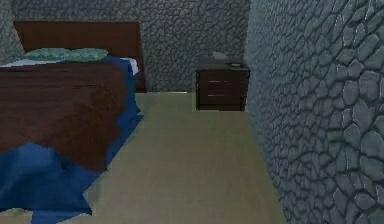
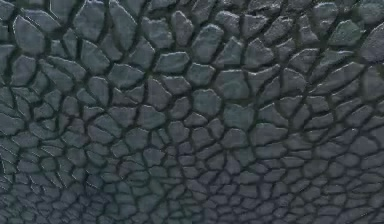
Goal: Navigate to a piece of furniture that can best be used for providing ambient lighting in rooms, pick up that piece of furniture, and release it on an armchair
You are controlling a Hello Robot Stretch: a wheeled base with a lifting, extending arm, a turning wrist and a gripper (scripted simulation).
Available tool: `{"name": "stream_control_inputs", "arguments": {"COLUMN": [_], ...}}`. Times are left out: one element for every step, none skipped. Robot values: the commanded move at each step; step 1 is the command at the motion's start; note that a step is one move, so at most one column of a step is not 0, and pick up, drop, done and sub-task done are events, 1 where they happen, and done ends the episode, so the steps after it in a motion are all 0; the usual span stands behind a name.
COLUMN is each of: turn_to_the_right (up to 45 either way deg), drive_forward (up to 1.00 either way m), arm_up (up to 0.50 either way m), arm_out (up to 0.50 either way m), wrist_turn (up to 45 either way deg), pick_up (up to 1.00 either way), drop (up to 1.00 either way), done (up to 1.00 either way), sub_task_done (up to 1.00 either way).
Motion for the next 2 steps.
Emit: {"name": "stream_control_inputs", "arguments": {"turn_to_the_right": [0.0, 6.0], "drive_forward": [0.50, 0.00], "arm_up": [0.00, 0.00], "arm_out": [0.00, 0.00], "wrist_turn": [0.0, 0.0], "pick_up": [0.00, 0.00], "drop": [0.00, 0.00], "done": [0.00, 0.00], "sub_task_done": [0.00, 0.00]}}
